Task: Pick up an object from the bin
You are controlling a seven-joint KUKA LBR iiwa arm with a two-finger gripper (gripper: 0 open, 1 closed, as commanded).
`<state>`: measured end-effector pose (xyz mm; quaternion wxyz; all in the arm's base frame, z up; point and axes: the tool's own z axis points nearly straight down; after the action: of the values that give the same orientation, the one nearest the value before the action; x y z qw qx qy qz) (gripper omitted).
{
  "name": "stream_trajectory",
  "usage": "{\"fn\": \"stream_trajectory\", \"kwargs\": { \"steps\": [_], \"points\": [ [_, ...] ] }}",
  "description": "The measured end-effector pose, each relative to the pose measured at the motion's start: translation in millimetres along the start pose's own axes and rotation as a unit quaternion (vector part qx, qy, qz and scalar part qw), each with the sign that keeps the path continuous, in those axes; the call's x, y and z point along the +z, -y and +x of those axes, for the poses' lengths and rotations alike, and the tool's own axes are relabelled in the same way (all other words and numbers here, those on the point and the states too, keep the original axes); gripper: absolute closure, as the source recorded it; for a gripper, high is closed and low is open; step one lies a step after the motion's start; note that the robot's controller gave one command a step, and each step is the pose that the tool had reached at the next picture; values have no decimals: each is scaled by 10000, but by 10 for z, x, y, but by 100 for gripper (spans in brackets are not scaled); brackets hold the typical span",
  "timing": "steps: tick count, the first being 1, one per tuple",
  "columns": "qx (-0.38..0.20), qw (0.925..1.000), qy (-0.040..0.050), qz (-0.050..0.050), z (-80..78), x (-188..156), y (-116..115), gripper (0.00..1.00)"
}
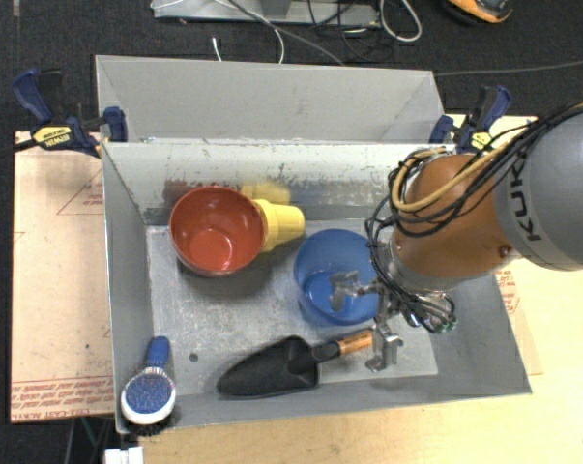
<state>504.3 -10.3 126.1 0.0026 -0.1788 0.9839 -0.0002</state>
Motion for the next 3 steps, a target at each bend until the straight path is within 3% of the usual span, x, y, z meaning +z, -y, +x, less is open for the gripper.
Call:
{"fn": "stream_trajectory", "kwargs": {
  "steps": [1, 2, 3],
  "points": [
    [-803, 9968, -35, -44, -710, 233, -501, 0],
    [-1224, 9925, 19, 5, -248, 533, -118, 0],
    [-1708, 9852, 120, 1, -384, 492, -987, 100]
  ]
}}
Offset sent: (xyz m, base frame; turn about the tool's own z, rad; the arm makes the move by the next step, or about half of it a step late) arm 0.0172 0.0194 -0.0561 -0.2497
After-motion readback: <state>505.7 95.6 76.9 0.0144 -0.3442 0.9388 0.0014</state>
